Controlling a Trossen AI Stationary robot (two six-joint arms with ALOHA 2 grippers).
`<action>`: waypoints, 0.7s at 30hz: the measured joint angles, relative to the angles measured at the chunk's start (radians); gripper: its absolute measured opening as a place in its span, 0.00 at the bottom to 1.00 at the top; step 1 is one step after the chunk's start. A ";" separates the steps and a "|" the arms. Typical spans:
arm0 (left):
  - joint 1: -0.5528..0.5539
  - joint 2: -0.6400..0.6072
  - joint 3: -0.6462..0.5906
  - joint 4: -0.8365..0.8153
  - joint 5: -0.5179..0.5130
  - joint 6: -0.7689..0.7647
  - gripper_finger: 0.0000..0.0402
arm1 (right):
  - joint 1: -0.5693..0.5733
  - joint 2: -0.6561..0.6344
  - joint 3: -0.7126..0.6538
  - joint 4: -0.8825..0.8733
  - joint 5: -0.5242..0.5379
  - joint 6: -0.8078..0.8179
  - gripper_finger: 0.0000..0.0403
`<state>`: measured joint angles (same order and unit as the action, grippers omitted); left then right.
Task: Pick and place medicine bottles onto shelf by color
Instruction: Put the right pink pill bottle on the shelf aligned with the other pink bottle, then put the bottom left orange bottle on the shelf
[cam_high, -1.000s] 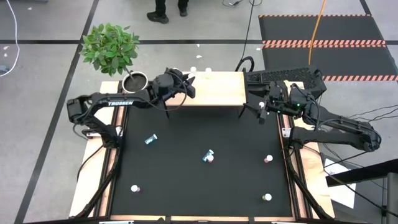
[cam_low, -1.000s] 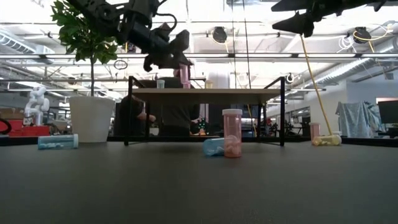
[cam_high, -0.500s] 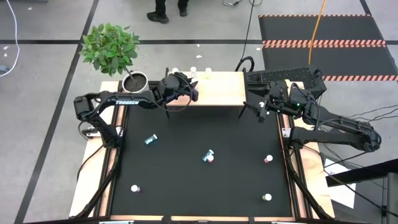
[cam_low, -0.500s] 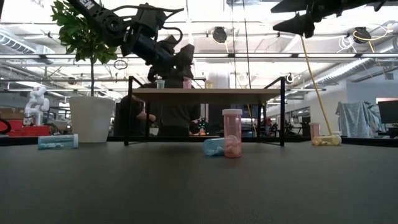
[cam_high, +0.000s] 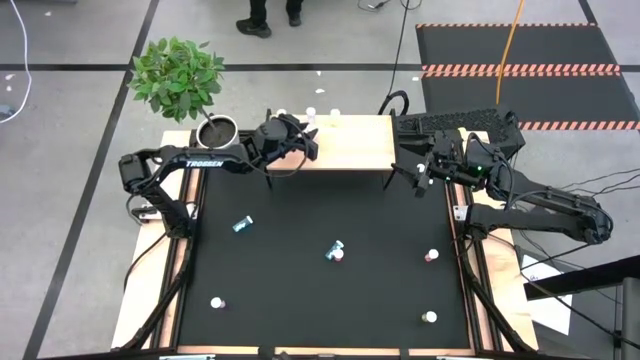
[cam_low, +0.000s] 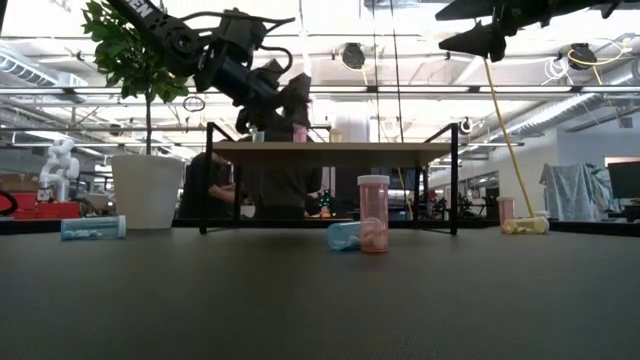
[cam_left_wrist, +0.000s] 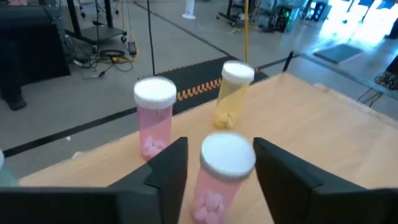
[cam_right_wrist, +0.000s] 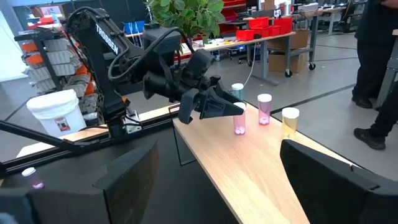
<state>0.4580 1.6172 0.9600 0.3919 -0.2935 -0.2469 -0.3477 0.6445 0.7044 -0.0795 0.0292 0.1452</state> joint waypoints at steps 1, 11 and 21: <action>0.000 0.000 0.000 0.002 0.000 -0.001 0.49 | 0.000 0.000 0.000 0.000 0.000 0.000 0.82; -0.008 -0.081 0.017 0.005 0.023 0.038 0.73 | 0.000 0.000 0.000 -0.021 0.051 0.070 0.82; -0.121 -0.219 0.282 -0.698 0.031 0.117 0.76 | -0.040 0.012 0.002 -0.274 0.045 0.236 0.82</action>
<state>0.3365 1.3983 1.2420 -0.3062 -0.2630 -0.1298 -0.3878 0.6563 0.7059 -0.3538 0.0746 0.3809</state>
